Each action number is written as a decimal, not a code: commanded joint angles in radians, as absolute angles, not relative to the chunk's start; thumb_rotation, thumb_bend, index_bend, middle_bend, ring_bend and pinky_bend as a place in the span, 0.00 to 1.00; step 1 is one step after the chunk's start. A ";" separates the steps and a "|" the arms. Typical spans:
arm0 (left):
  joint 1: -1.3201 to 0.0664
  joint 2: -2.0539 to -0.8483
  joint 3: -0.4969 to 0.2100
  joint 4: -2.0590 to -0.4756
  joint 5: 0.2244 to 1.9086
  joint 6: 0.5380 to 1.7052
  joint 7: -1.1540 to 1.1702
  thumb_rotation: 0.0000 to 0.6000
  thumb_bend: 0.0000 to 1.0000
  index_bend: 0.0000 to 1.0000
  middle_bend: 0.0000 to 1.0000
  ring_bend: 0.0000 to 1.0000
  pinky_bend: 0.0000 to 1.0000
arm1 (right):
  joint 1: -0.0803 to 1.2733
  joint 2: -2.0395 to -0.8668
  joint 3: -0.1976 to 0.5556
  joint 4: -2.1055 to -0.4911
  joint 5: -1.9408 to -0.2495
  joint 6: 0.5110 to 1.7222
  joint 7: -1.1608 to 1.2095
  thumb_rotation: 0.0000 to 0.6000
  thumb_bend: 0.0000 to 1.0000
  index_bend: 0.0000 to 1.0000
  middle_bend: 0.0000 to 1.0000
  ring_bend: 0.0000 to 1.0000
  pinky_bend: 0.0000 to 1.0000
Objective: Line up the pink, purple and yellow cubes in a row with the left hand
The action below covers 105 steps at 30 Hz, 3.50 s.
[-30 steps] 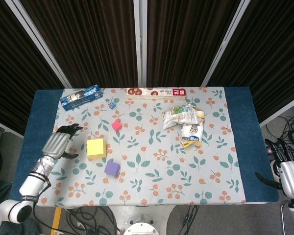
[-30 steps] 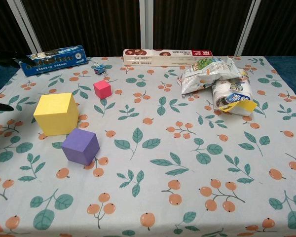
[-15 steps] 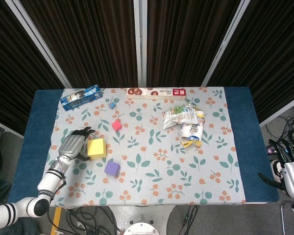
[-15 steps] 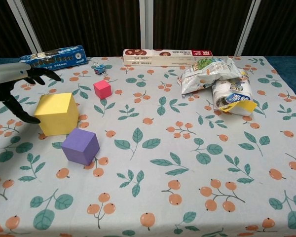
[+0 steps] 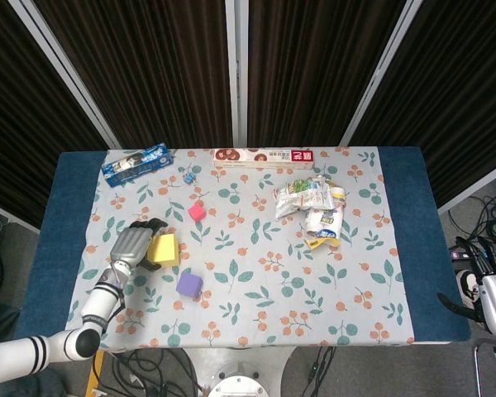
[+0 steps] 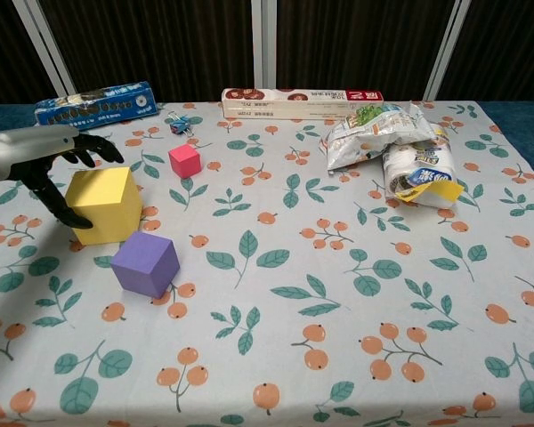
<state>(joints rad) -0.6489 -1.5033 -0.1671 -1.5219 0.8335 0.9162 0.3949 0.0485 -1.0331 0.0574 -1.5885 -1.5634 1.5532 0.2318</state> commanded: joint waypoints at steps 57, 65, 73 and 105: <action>-0.886 -1.559 -0.156 -1.615 0.893 0.994 0.528 1.00 0.07 0.22 0.31 0.35 0.29 | 0.036 -1.020 0.065 -1.579 -1.553 1.561 0.251 1.00 0.03 0.09 0.17 0.01 0.12; -0.750 -1.422 -0.037 -1.696 1.062 1.079 0.431 1.00 0.07 0.27 0.32 0.35 0.29 | 0.047 -1.026 0.065 -1.580 -1.567 1.553 0.250 1.00 0.03 0.09 0.17 0.01 0.12; -0.674 -1.392 0.058 -1.768 1.206 1.095 0.369 1.00 0.07 0.28 0.32 0.35 0.29 | 0.052 -1.030 0.061 -1.585 -1.580 1.553 0.246 1.00 0.03 0.09 0.17 0.01 0.12; -0.648 -1.599 0.002 -1.594 1.147 1.054 0.499 1.00 0.22 0.57 0.60 0.52 0.31 | 0.045 -1.026 0.057 -1.576 -1.573 1.556 0.257 1.00 0.03 0.09 0.17 0.01 0.12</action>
<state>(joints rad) -0.6514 -1.6021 0.0075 -1.5978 1.1424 1.0508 0.5065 0.0453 -1.0264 0.0567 -1.5764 -1.5730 1.5559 0.2570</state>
